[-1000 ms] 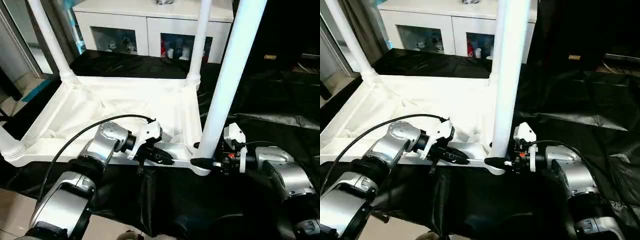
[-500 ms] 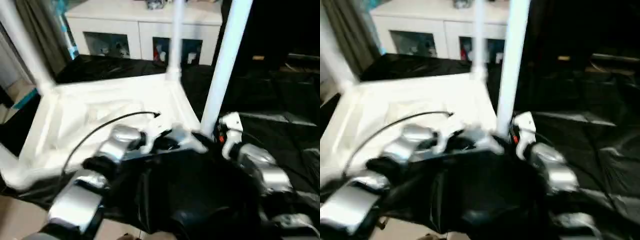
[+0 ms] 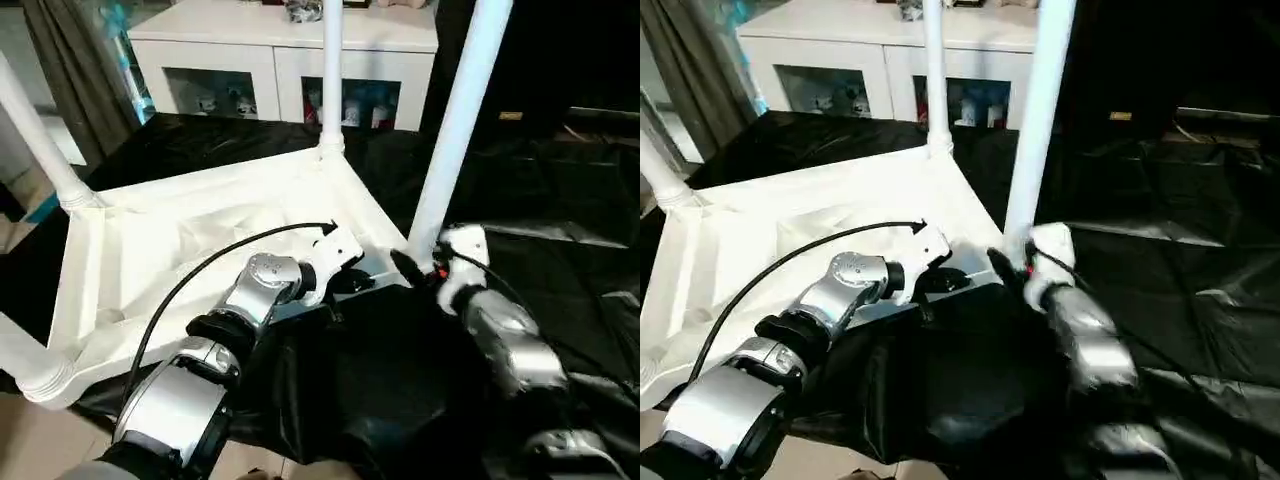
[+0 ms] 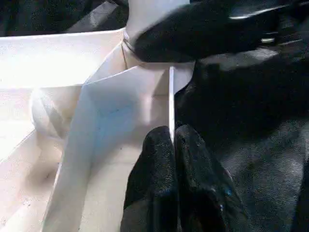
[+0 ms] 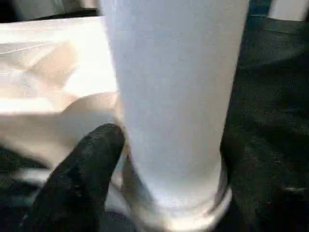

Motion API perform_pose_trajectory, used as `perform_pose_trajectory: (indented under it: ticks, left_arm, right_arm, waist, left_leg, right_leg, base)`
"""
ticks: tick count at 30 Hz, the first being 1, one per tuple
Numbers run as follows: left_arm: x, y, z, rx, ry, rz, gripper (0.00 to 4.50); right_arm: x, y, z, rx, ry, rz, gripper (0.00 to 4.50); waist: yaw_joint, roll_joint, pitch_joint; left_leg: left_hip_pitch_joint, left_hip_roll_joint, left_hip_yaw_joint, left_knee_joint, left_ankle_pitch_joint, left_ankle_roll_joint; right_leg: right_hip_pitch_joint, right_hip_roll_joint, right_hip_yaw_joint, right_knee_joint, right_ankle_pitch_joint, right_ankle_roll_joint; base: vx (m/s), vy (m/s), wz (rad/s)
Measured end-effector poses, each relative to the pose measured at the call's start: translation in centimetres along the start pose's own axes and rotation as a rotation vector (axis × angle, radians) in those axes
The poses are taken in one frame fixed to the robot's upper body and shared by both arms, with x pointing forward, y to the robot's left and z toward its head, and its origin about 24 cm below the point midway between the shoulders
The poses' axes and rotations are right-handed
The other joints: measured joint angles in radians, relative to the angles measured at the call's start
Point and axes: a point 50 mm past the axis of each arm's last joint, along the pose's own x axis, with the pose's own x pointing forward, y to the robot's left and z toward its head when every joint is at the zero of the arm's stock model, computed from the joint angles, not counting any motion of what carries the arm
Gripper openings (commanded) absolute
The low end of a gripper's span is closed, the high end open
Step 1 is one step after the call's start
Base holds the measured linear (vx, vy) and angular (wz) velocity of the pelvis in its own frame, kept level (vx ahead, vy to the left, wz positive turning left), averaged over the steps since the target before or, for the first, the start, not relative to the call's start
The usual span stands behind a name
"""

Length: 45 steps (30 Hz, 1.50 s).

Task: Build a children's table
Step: Rotate leg to tighten, then move table base

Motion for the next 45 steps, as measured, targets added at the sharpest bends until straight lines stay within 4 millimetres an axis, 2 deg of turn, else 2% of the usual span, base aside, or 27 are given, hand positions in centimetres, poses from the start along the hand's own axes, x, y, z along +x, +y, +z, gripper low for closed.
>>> perform_pose_trajectory:
  ticks: [4, 7, 9, 12, 16, 20, 23, 24, 25, 26, 28, 31, 32, 36, 38, 41, 43, 45]
  left_arm:
    - [-0.1, 0.0, 0.1, 0.015, -0.006, -0.016, 0.0]
    - [-0.2, 0.0, 0.1, 0.028, -0.013, -0.037, 0.0]
    - [-0.4, 0.0, 0.2, 0.037, -0.017, -0.046, 0.0]
    - [-0.5, 0.0, 0.2, 0.044, -0.018, -0.061, 0.0]
    - [-0.7, 0.0, 0.1, 0.057, -0.022, -0.081, 0.0]
    - [-0.8, -0.1, 0.3, 0.109, -0.025, -0.103, 0.0]
    - [-0.7, -0.2, 0.6, 0.133, -0.036, -0.114, 0.0]
    - [-0.7, -0.2, 0.7, 0.102, -0.043, -0.123, 0.28]
    - [-0.8, -0.1, 0.7, 0.076, -0.057, -0.123, 0.28]
    - [-0.9, -0.1, 1.0, 0.042, -0.104, -0.12, 0.58]
    - [-1.1, -0.2, 1.8, 0.021, -0.191, -0.129, 0.65]
    - [-2.3, 0.0, 2.3, 0.02, -0.234, -0.122, 0.71]
    - [-2.7, 0.2, 2.3, 0.02, -0.238, -0.112, 0.99]
    - [-6.2, 0.9, 0.3, -0.033, -0.19, -0.016, 1.12]
    - [-7.7, 0.9, -0.7, -0.067, -0.165, 0.012, 1.42]
    - [-11.5, -0.7, -2.4, -0.136, -0.131, 0.023, 1.49]
    - [-12.8, -1.7, -2.6, -0.168, -0.112, 0.0, 1.86]
    - [-14.4, -2.8, -2.9, -0.174, -0.084, 0.032, 1.91]
  right_arm:
    - [-2.3, -1.1, 0.7, -0.047, 0.014, 0.13, 3.41]
    - [-4.6, -1.7, 0.6, -0.056, 0.066, 0.259, 3.41]
    - [-5.3, -1.3, 0.4, -0.04, 0.091, 0.34, 3.41]
    - [-6.7, -2.1, 0.9, -0.04, 0.125, 0.389, 3.41]
    - [-7.7, -3.3, 2.0, -0.041, 0.103, 0.36, 3.41]
    - [-8.0, -2.5, 2.3, -0.022, 0.085, 0.406, 3.41]
    - [-8.2, -1.7, 2.1, 0.001, 0.092, 0.451, 3.41]
    - [-8.1, -1.2, 2.0, 0.005, 0.101, 0.477, 3.46]
    - [-7.9, -0.8, 1.9, 0.008, 0.1, 0.494, 3.46]
    - [-7.7, -0.5, 1.8, 0.014, 0.1, 0.508, 3.48]
    - [-7.3, 0.1, 1.6, 0.029, 0.096, 0.528, 3.48]
    - [-6.0, 1.4, 1.5, 0.05, 0.062, 0.553, 3.48]
    - [-5.8, 1.6, 1.5, 0.054, 0.054, 0.549, 3.48]
    - [-3.5, 2.9, 2.5, 0.062, -0.02, 0.506, 3.48]
    - [-3.1, 3.5, 2.4, 0.072, -0.023, 0.513, 3.48]
    - [-1.9, 5.3, 2.1, 0.121, -0.057, 0.521, 3.48]
    - [-1.4, 5.9, 2.0, 0.137, -0.063, 0.511, 3.48]
    - [-0.2, 6.8, 2.5, 0.153, -0.106, 0.486, 3.48]
  waist:
    - [0.005, 0.0, 0.0]
    - [0.016, 0.002, -0.001]
    - [0.025, 0.003, -0.001]
    - [0.031, 0.005, -0.002]
    - [0.035, 0.007, -0.003]
    - [0.04, 0.007, -0.004]
    - [0.048, 0.007, -0.004]
    - [0.05, 0.008, -0.004]
    - [0.051, 0.008, -0.004]
    - [0.052, 0.006, -0.003]
    - [0.058, 0.001, 0.0]
    - [0.051, -0.007, 0.002]
    - [0.05, -0.007, 0.002]
    - [0.032, -0.013, 0.002]
    - [0.03, -0.016, 0.003]
    - [0.023, -0.027, 0.004]
    - [0.031, -0.033, 0.006]
    - [0.029, -0.043, 0.006]
  left_leg:
    - [0.0, 0.001, 0.0, -0.001, 0.0, 0.0]
    - [0.0, 0.002, 0.001, -0.003, 0.0, 0.0]
    - [0.0, 0.003, 0.001, -0.003, 0.0, 0.0]
    - [-0.001, 0.003, 0.002, -0.003, 0.0, 0.001]
    - [-0.001, 0.003, 0.002, -0.003, 0.0, 0.0]
    - [-0.004, 0.004, 0.002, -0.004, 0.001, 0.001]
    - [-0.011, 0.004, 0.002, -0.002, 0.003, 0.005]
    - [-0.013, 0.004, 0.002, 0.0, 0.003, 0.005]
    - [-0.015, 0.004, 0.003, 0.001, 0.003, 0.005]
    - [-0.019, 0.004, 0.003, 0.003, 0.003, 0.005]
    - [-0.026, 0.006, 0.002, 0.007, 0.003, 0.006]
    - [-0.026, 0.007, 0.002, 0.008, 0.003, 0.005]
    - [-0.026, 0.007, 0.002, 0.008, 0.003, 0.005]
    - [-0.024, 0.007, 0.002, 0.009, 0.001, 0.0]
    - [-0.025, 0.008, 0.002, 0.008, 0.001, -0.001]
    - [-0.025, 0.008, 0.003, 0.007, 0.001, -0.002]
    - [-0.026, 0.007, 0.003, 0.006, 0.001, -0.002]
    - [-0.025, 0.007, 0.004, 0.006, 0.002, -0.004]
  right_leg:
    - [0.0, 0.0, 0.0, 0.005, 0.001, -0.001]
    - [-0.001, 0.0, -0.001, 0.006, 0.003, -0.001]
    - [-0.002, 0.0, -0.002, 0.007, 0.005, -0.002]
    - [-0.002, 0.0, -0.002, 0.009, 0.007, -0.005]
    - [-0.002, 0.0, -0.002, 0.01, 0.006, -0.004]
    - [-0.004, 0.0, -0.003, 0.01, 0.004, -0.001]
    - [-0.009, 0.0, -0.003, 0.01, 0.005, -0.001]
    - [-0.012, 0.0, -0.002, 0.013, 0.004, -0.001]
    - [-0.015, -0.001, -0.001, 0.015, 0.004, -0.001]
    - [-0.02, -0.001, -0.001, 0.018, 0.004, -0.001]
    - [-0.026, -0.001, -0.003, 0.023, 0.004, -0.001]
    - [-0.027, -0.001, -0.003, 0.025, 0.004, -0.001]
    - [-0.027, 0.0, -0.003, 0.025, 0.004, -0.001]
    - [-0.028, 0.0, -0.002, 0.029, 0.004, -0.001]
    - [-0.028, 0.0, -0.002, 0.029, 0.003, 0.001]
    - [-0.031, 0.0, -0.001, 0.03, 0.002, 0.002]
    - [-0.031, 0.0, 0.0, 0.03, 0.002, 0.001]
    - [-0.032, 0.0, 0.002, 0.034, 0.001, 0.001]
  base:
    - [0.0, 0.0, 0.0]
    - [0.0, 0.0, 0.0]
    - [0.0, 0.0, 0.0]
    - [0.0, 0.0, 0.0]
    - [0.0, 0.0, 0.0]
    - [0.0, 0.0, 0.0]
    - [0.0, 0.0, 0.0]
    - [0.0, 0.0, 0.0]
    - [0.0, 0.0, 0.0]
    - [0.0, 0.0, 0.0]
    - [0.0, 0.0, 0.0]
    - [0.0, 0.0, 0.0]
    - [0.0, 0.0, 0.0]
    - [0.0, 0.0, 0.0]
    - [0.0, 0.0, 0.0]
    - [0.0, 0.0, 0.0]
    - [0.0, 0.0, 0.0]
    - [0.0, 0.0, 0.0]
